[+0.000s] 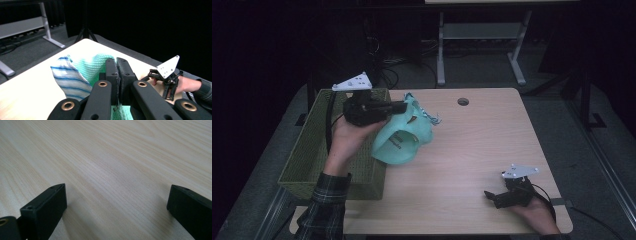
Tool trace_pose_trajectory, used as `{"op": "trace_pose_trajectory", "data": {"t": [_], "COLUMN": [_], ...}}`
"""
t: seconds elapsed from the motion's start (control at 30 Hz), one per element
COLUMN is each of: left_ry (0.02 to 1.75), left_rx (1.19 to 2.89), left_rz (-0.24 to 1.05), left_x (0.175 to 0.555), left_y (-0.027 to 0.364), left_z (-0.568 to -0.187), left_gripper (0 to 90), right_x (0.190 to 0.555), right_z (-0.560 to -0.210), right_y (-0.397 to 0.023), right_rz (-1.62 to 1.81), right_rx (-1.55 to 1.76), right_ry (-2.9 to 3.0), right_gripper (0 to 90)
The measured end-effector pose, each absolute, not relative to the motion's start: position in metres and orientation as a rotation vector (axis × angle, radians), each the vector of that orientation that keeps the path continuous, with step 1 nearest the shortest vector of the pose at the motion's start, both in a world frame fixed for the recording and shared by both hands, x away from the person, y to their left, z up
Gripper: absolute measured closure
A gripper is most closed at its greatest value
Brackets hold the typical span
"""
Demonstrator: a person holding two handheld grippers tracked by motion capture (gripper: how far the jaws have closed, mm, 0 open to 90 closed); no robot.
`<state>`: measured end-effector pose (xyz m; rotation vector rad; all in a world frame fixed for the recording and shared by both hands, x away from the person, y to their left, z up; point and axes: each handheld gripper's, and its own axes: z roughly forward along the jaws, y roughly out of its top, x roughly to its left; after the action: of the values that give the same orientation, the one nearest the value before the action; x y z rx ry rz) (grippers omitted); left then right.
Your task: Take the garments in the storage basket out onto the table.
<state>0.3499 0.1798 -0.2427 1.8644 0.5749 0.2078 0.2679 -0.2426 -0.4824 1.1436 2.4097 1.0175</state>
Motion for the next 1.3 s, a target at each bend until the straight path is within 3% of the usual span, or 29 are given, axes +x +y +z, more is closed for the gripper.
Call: {"op": "trace_pose_trajectory", "data": {"t": [1.3], "left_ry": [0.500], "left_rx": [1.986], "left_rz": [0.037], "left_x": [0.348], "left_y": [0.088], "left_z": [-0.317], "left_gripper": [87.9], "right_x": [0.268], "right_z": [-0.482], "right_y": [-0.242], "right_rz": [1.019], "right_rx": [1.142], "right_ry": [2.412], "right_gripper": [2.3]}}
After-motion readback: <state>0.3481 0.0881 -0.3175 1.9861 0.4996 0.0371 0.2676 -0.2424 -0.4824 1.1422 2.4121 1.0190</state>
